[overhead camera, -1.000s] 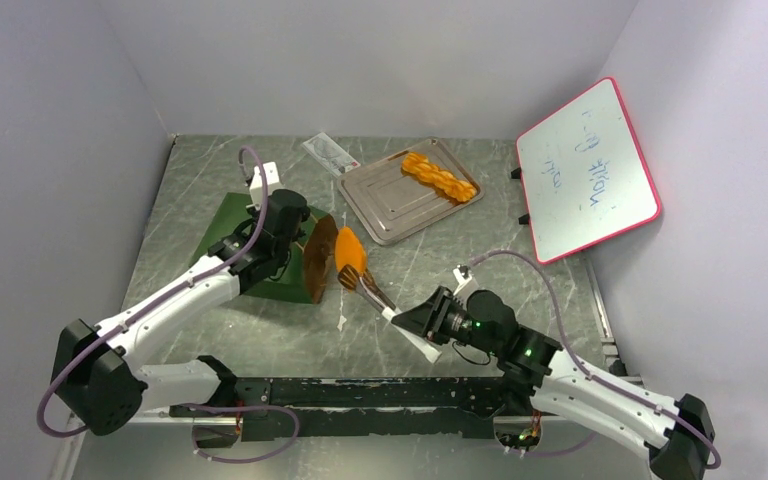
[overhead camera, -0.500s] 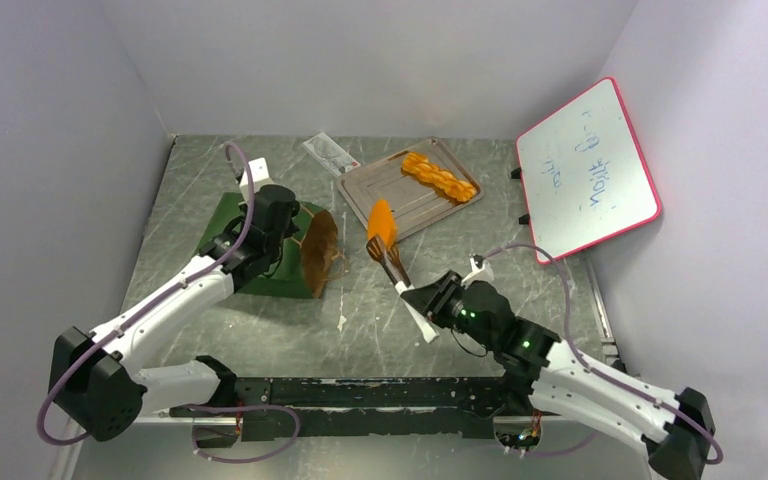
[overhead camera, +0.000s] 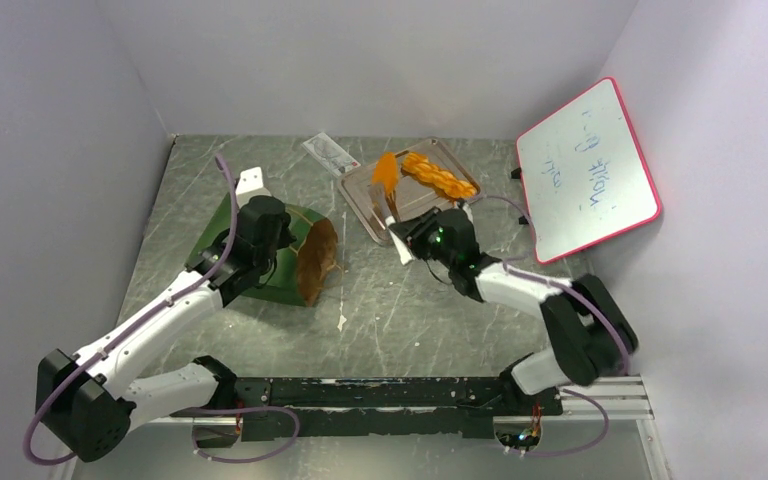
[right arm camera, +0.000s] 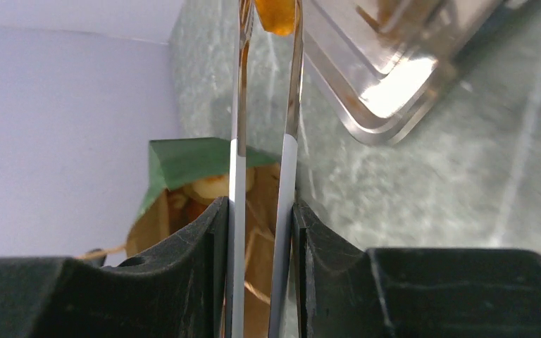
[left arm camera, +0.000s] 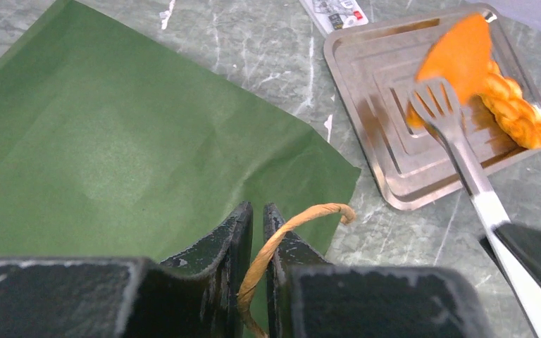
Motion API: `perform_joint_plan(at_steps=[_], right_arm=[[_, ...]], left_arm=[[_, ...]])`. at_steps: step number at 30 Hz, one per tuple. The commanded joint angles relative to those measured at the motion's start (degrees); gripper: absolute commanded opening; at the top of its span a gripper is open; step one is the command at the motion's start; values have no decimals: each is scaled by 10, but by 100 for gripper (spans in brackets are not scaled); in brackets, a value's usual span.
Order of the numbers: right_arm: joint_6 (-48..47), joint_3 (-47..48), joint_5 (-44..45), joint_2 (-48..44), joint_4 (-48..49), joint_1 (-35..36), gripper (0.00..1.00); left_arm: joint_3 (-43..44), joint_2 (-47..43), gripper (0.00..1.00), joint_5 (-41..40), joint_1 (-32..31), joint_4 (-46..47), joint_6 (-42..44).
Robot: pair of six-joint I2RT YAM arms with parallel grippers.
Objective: Take the fake bread out of the paper bag
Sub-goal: Place the fake bread in the container.
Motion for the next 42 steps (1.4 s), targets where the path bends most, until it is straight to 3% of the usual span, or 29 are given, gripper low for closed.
perform_joint_plan(at_steps=[1,7,14,20,33,42], right_arm=[[38,61,-53,89,141,-19,0],[97,103,-59,182,194,-29,5],[114,95,-53,210,212,-29,27],[129,77,-66,222,239,-29,36],[137,49,-79,221,251,-50,43],[108,-1,-68,136,226,-52,44]], left_arm=[[-3,-19,7,16,-15,-3,-2],[-3,-29,7,11,-31,-14,-2],[-9,-40,7,8,-33,-14,2],[-13,-40,7,9,-33,-13,-1],[-8,-41,7,-1,-39,-20,-7],[0,-41,7,-12,-39,-28,-4]])
